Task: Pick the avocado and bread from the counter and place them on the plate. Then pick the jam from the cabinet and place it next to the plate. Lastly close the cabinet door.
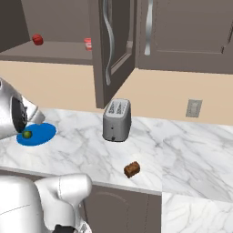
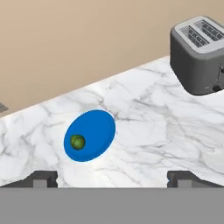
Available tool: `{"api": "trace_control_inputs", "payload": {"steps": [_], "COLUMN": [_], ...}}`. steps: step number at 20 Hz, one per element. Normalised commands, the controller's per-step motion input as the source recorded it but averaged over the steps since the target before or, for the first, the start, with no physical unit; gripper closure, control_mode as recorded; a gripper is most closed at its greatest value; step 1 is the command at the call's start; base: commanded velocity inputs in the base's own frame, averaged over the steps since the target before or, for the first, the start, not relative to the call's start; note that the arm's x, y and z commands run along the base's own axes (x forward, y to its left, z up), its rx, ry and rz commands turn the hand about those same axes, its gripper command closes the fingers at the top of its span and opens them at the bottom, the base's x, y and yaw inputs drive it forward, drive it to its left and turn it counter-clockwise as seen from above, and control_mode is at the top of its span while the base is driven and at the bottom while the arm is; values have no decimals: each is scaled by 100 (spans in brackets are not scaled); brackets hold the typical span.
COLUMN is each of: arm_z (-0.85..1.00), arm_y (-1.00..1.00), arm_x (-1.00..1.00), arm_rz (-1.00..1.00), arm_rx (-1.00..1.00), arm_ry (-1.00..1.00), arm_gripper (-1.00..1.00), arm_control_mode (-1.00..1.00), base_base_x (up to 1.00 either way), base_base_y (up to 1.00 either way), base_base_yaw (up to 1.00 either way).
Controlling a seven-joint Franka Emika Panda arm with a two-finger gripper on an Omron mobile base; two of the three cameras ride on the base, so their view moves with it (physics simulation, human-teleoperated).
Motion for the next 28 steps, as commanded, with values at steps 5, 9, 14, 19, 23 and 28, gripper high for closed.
{"api": "trace_control_inputs", "payload": {"steps": [5,9,14,19,23,28], "arm_z": [-25,-33,-12,-12,-44,-60], "arm_y": [-75,-88,-79,-78,-62,-33], "arm_x": [-69,-63,-32,-4,0,1], "arm_rz": [-20,-16,-14,-5,-3,-5], "arm_rx": [-14,-2,0,0,-1,-6], "arm_ry": [0,-2,-1,-1,1,9], "arm_gripper": [-100,-100,-100,-100,-100,-100], "arm_control_mode": [-100,-100,-100,-100,-100,-100], "base_base_x": [0,0,0,0,0,0], "base_base_y": [0,0,0,0,0,0], "base_base_yaw": [0,0,0,0,0,0]}}
